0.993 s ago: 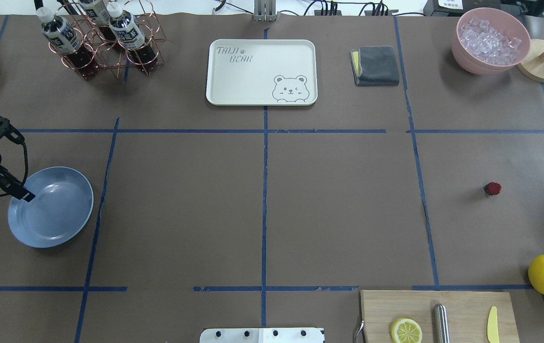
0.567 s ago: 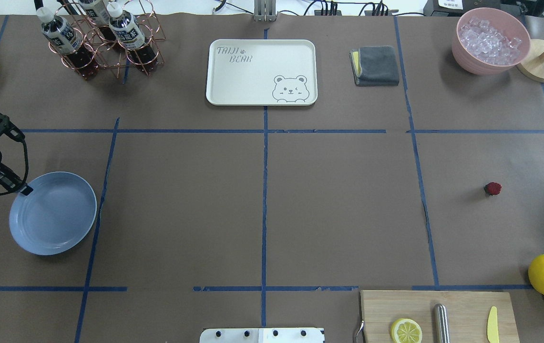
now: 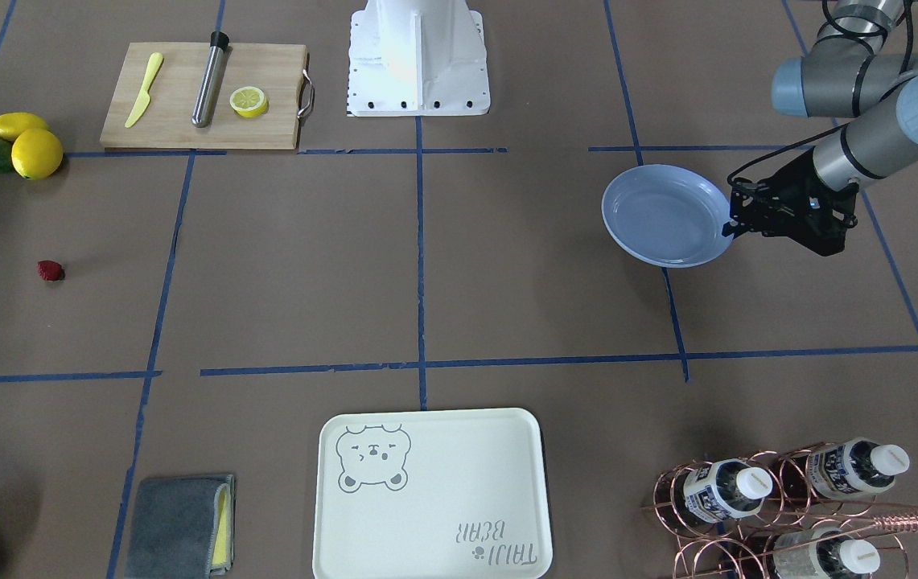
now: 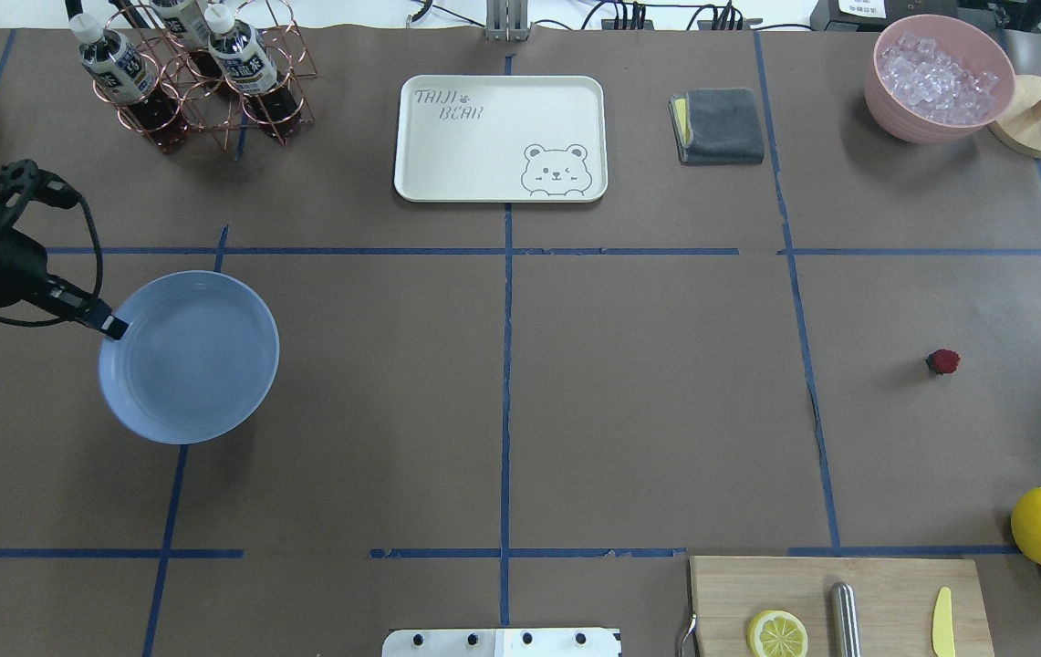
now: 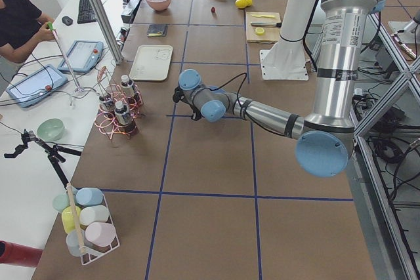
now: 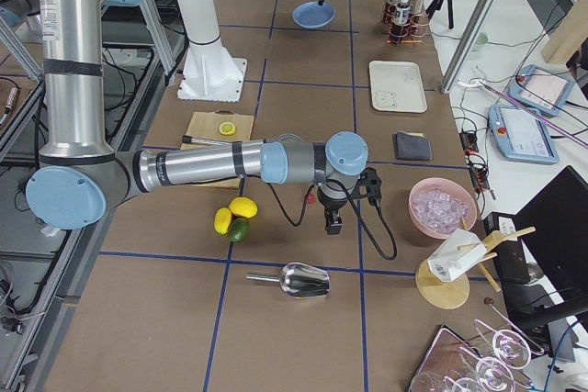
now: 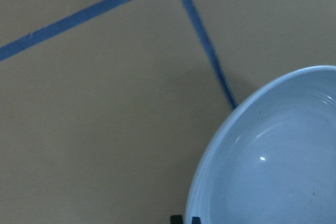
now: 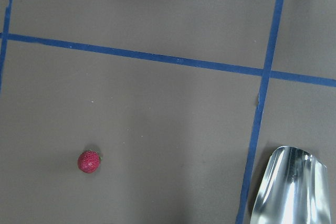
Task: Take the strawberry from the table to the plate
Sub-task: 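Slide the light blue plate with the left gripper toward the table centre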
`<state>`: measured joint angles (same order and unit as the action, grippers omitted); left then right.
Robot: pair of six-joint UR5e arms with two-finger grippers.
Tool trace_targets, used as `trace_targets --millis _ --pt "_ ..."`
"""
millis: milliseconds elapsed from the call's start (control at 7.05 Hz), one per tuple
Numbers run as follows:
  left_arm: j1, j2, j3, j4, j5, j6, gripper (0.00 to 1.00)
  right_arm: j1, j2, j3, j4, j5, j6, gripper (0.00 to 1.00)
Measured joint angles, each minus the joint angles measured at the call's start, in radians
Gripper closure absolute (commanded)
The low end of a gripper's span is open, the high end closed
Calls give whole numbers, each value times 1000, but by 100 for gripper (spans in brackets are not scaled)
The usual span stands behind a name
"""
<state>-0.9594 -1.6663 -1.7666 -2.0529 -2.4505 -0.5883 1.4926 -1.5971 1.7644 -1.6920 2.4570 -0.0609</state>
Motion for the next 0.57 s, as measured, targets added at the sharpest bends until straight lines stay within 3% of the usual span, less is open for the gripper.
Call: trace_targets --millis 284,567 --pt "104 -80 -1 -139 9 -416 100 0 -2 0 -1 0 0 0" --pt "261 -214 13 -195 133 -802 100 0 -5 -2 -1 0 -2 0"
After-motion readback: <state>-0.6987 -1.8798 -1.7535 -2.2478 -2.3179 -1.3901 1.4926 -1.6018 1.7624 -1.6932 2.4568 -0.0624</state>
